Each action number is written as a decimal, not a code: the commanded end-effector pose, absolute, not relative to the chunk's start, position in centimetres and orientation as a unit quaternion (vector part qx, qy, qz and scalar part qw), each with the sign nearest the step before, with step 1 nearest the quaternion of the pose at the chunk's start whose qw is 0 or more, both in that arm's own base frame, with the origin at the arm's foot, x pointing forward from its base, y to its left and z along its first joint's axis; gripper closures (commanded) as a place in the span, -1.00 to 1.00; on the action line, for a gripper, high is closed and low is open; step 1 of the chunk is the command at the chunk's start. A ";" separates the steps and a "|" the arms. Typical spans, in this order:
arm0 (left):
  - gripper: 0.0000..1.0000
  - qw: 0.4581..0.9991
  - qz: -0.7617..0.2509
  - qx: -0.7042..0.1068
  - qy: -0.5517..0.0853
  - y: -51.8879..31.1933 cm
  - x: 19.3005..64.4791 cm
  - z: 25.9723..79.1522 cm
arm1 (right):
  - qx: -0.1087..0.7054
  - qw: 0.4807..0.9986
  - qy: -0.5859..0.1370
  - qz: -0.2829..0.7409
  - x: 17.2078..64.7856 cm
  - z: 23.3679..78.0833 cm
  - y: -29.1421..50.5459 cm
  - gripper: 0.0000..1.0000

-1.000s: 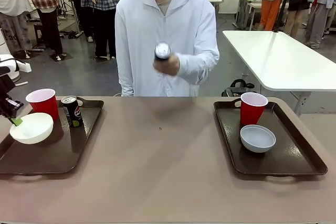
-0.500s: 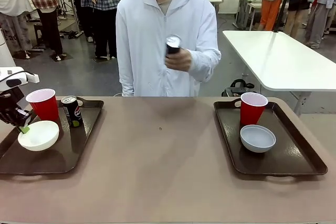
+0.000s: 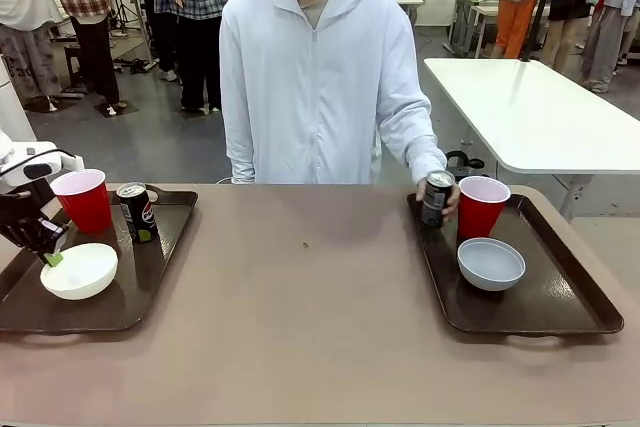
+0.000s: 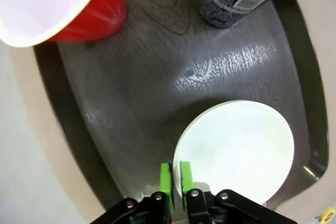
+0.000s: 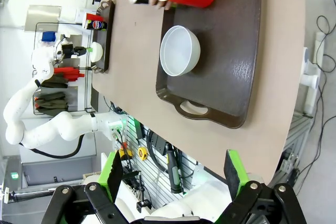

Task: Prepare tableware on both trays.
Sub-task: Pick up a Picnic Bowl from the table and place it on a Handle tray.

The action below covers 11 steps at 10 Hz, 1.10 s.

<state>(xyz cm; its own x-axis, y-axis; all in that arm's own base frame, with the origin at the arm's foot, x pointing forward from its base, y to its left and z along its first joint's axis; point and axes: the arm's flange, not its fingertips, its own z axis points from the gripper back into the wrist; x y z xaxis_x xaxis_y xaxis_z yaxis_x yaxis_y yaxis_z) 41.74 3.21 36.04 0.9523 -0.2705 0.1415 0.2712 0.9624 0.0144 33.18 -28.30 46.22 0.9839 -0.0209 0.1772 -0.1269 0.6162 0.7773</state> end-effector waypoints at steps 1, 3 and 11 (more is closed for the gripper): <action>-0.31 0.988 -0.137 0.019 -0.074 3.1 41.0 35.4 | 0.438 0.895 -0.083 0.019 33.2 46.4 -28.2 -1.00; -0.71 0.985 -0.144 0.025 -0.086 2.5 40.4 37.0 | 0.438 0.895 -0.083 0.019 33.2 46.4 -28.2 -1.00; -1.00 0.983 -0.157 0.006 -0.095 1.4 36.2 46.0 | 0.438 0.895 -0.083 0.019 33.2 46.4 -28.2 -1.00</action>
